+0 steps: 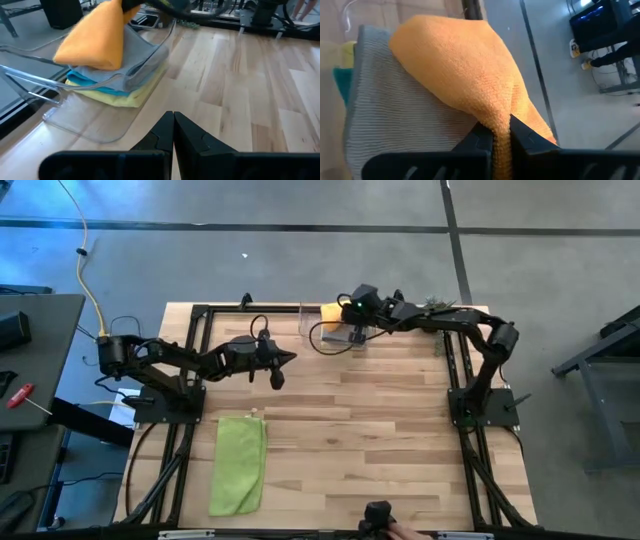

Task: Fold microfiber towels
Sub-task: Stack the orange towel on top of the gray towel in the transparent bin

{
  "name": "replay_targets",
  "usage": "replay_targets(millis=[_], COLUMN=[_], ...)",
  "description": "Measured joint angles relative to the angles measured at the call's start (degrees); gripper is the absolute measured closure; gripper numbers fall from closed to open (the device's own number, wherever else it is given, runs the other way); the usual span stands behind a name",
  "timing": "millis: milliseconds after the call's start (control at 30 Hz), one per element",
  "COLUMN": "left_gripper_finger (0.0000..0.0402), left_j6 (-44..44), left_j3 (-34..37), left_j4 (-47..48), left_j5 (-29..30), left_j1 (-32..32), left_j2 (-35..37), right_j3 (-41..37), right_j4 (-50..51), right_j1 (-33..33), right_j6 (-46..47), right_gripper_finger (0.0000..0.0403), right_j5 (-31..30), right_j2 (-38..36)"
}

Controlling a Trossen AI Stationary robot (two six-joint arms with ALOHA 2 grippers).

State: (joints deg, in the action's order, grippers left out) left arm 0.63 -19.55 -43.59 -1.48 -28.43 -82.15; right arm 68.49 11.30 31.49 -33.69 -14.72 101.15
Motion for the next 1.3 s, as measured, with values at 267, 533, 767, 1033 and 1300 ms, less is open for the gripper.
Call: replay_targets(millis=[267,533,767,1033,1300], left_gripper_finger=[0.0402,0.0402,0.0402,0.0401,0.0402], left_j6=[0.2,0.7,0.6,0.6,0.6], left_j3=[0.0,0.0,0.0,0.0,0.0], left_j4=[0.1,0.5,0.5,0.9,0.9], left_j5=[-0.9,-0.9,-2.7,-2.7,-2.7], left_j1=[-0.1,-0.1,-0.1,-0.1,-0.1], left_j2=[0.0,0.0,0.0,0.0,0.0], right_j3=[0.0,0.0,5.6,11.8,11.9], right_j4=[5.7,11.4,21.6,23.6,13.5], right_j1=[-0.1,-0.8,-2.3,-2.0,1.2], right_j6=[1.3,-0.8,1.8,7.5,15.9], right_gripper_finger=[0.0397,0.0348,0.0244,0.0170,0.0299], right_j5=[1.9,3.1,3.3,12.4,17.3], right_j2=[-0.3,-0.7,-0.9,-0.9,4.5])
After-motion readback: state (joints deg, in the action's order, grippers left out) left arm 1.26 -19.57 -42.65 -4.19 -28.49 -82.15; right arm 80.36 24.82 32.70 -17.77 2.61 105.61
